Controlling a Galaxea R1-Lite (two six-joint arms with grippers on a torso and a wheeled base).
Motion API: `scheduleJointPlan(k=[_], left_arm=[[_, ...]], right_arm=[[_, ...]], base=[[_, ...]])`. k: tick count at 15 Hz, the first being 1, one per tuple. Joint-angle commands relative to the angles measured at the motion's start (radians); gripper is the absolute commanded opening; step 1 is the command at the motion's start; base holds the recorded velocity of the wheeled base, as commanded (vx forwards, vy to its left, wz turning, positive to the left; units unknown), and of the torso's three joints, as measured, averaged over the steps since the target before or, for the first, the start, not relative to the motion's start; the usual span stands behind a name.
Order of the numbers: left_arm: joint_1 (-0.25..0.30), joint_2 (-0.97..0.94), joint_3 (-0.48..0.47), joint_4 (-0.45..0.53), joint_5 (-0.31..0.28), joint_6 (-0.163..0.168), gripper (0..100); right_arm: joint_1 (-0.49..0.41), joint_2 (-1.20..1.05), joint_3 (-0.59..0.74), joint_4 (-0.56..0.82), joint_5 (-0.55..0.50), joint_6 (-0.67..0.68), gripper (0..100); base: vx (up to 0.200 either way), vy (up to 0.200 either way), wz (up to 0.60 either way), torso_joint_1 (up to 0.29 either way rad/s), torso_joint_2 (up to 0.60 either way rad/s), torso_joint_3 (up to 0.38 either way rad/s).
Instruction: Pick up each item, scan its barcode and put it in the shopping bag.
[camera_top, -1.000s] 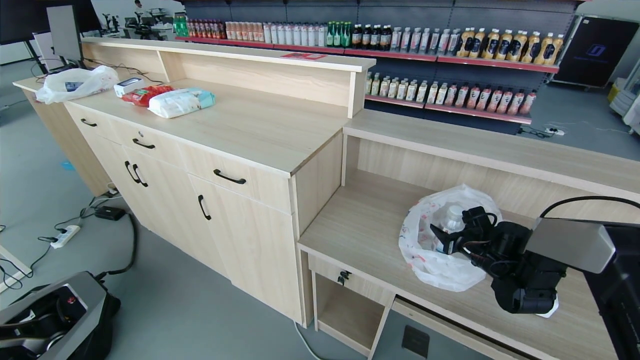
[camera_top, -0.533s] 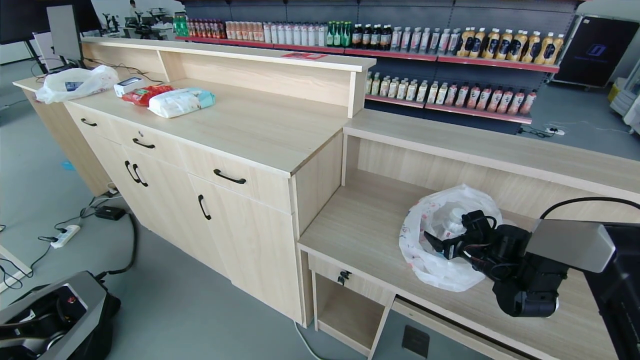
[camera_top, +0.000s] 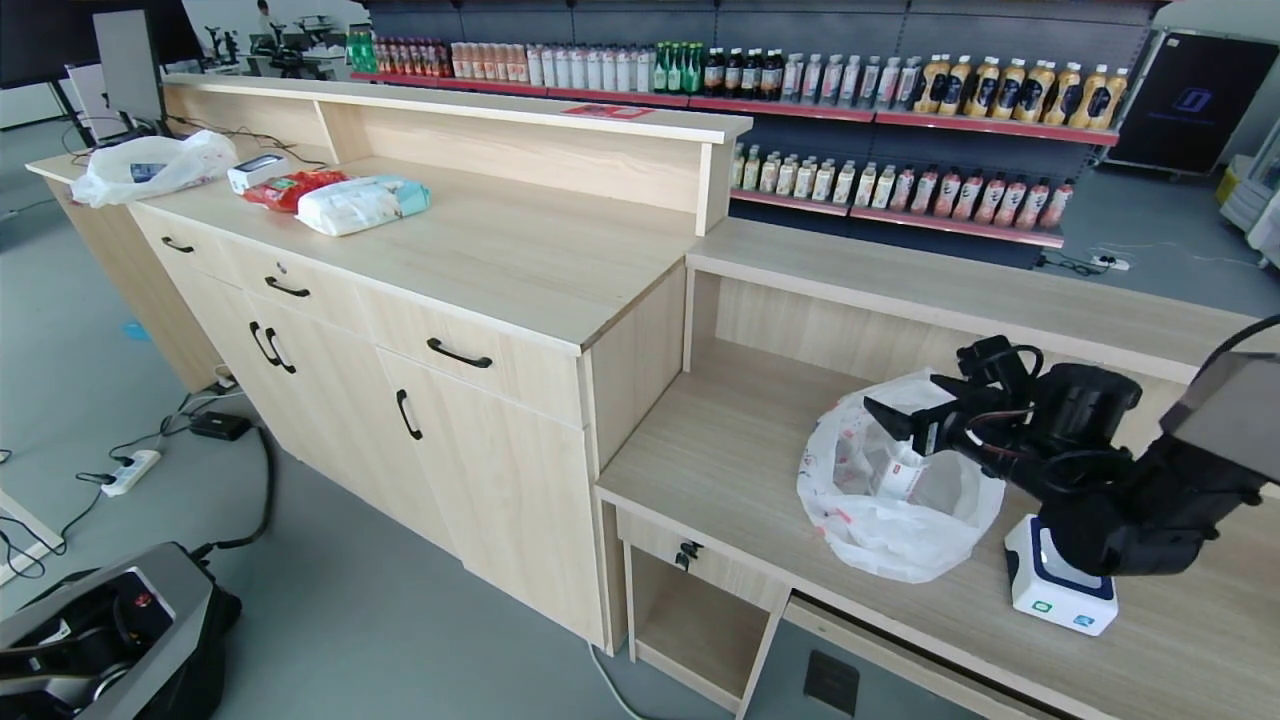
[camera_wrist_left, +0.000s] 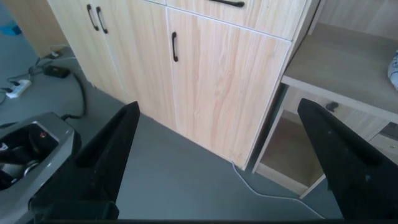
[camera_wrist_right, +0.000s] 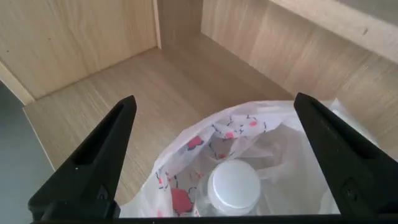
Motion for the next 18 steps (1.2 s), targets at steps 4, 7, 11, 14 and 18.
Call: scheduleJointPlan(k=[4,7,11,14,18], left_arm=[[0.000,0.000,0.000,0.000,0.000,0.000,100],[0.000,0.000,0.000,0.000,0.000,0.000,100],[0.000,0.000,0.000,0.000,0.000,0.000,100],[0.000,0.000,0.000,0.000,0.000,0.000,100],[0.000,0.000,0.000,0.000,0.000,0.000,100]], right_arm=[[-0.075,-0.742,0.214,0.340,-0.004,-0.195,100],[-0.149,-0.841,0.211,0.485,-0.087,-0.170,100],[-0.284,-0.900,0.202,0.727,-0.140,-0.092,100],[-0.348,-0.857,0.203,0.758,-0.142,-0.055,100],[-0.365,-0.802,0.210,0.742,-0.134,0.006,100]], base=[[0.000,0.000,-0.60,0.001,0.00,0.000],[0.000,0.000,-0.60,0.002,0.00,0.004],[0.000,0.000,-0.60,-0.001,0.00,0.005],[0.000,0.000,-0.60,0.001,0.00,0.004],[0.000,0.000,-0.15,0.001,0.00,0.002]])
